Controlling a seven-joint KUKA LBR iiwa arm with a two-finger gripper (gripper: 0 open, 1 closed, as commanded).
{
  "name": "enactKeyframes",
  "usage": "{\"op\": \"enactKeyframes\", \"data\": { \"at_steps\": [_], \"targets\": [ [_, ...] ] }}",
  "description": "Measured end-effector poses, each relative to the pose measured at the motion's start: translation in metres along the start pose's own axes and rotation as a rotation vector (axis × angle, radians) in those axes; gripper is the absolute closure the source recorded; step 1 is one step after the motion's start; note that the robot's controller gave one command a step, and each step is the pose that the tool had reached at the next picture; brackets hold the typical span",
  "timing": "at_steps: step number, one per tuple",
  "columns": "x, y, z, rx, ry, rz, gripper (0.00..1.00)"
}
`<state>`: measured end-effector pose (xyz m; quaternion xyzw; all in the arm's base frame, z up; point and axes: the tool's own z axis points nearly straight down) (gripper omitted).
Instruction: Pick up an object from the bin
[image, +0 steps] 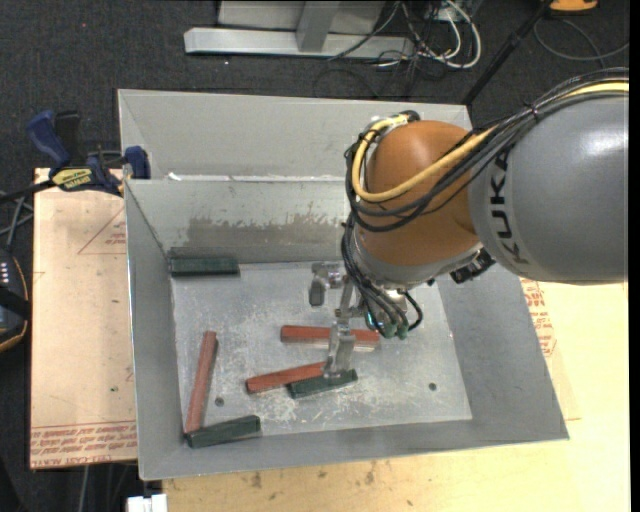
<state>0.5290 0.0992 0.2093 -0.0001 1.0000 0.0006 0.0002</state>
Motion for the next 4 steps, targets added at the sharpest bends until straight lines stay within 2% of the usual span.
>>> {"op": "enactKeyframes", "data": {
  "at_steps": [1,2,3,4],
  "targets": [
    [-0.017,-0.021,0.045,-0.001,-0.009,-0.048,0.00],
    [0.026,-0.037,0.140,0.000,0.002,-0.052,1.00],
    [0.026,-0.037,0.140,0.000,0.002,-0.053,1.00],
    [0.040,-0.043,0.093,0.001,0.009,-0.056,1.00]
  ]
}}
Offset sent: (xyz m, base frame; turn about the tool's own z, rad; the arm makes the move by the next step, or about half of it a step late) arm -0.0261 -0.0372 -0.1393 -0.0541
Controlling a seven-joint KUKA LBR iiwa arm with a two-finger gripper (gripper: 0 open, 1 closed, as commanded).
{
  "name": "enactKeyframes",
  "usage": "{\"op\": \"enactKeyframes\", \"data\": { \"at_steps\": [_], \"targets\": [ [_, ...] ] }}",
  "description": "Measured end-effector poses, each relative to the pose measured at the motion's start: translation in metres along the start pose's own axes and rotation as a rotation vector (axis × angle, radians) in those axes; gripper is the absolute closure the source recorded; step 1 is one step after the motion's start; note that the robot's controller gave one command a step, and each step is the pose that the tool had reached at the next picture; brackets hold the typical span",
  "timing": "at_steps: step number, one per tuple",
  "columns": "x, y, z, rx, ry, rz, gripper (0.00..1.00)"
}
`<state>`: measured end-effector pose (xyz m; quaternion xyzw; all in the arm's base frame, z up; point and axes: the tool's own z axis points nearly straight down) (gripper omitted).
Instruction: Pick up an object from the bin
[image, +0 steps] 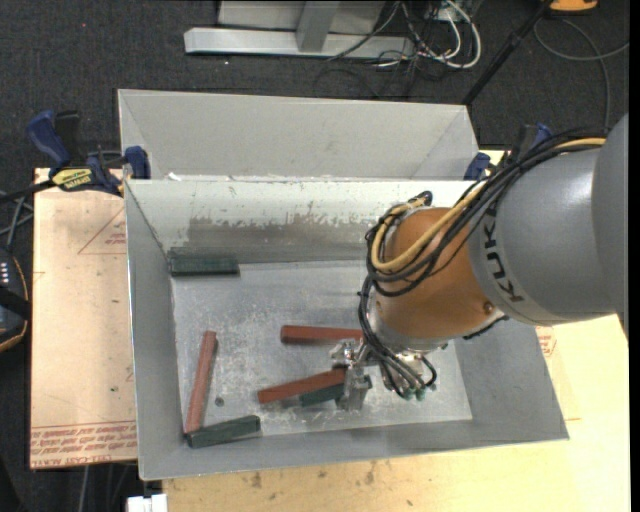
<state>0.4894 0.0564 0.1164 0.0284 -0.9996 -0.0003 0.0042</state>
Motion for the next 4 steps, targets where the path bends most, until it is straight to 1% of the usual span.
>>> {"op": "enactKeyframes", "data": {
  "at_steps": [1,2,3,4],
  "targets": [
    [-0.005,-0.036,-0.069,0.000,-0.005,0.012,1.00],
    [-0.007,-0.021,-0.137,0.001,-0.007,0.000,1.00],
    [-0.001,0.018,-0.052,0.000,0.000,0.143,0.00],
    [-0.003,0.016,-0.056,-0.001,-0.008,0.146,0.00]
  ]
}}
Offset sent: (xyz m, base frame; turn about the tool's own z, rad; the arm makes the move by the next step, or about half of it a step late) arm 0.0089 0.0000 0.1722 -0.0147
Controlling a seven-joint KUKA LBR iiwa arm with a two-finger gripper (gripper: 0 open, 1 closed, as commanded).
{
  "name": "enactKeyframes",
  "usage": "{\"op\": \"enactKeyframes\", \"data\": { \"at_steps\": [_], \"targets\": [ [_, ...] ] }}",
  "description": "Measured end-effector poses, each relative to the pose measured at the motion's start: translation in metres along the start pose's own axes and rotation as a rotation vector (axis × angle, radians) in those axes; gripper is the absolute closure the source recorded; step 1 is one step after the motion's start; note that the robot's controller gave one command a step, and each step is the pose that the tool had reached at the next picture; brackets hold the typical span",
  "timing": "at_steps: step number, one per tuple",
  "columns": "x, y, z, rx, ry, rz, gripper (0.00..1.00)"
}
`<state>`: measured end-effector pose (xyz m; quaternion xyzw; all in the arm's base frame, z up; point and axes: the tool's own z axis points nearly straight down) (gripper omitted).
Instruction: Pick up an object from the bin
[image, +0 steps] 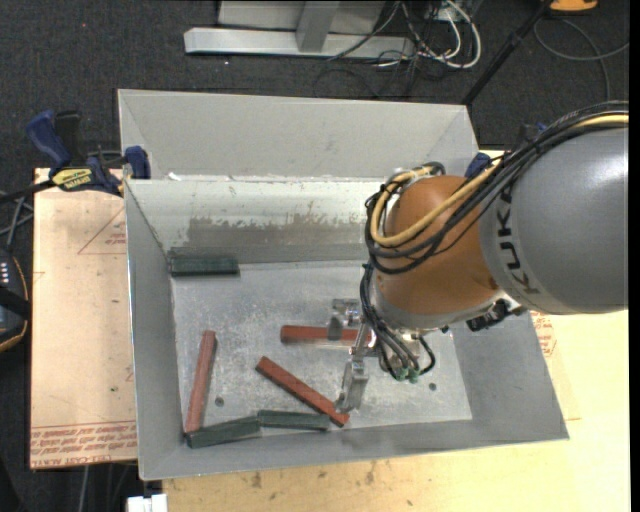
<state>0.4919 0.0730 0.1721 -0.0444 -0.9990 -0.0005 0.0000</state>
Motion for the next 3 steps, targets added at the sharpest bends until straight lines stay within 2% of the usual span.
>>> {"op": "enactKeyframes", "data": {
  "at_steps": [1,2,3],
  "targets": [
    [-0.008,0.003,0.100,-0.001,-0.007,0.082,1.00],
    [-0.008,0.003,0.100,-0.001,-0.007,0.083,1.00],
    [-0.025,0.021,-0.036,0.000,-0.003,0.081,1.00]
  ]
}}
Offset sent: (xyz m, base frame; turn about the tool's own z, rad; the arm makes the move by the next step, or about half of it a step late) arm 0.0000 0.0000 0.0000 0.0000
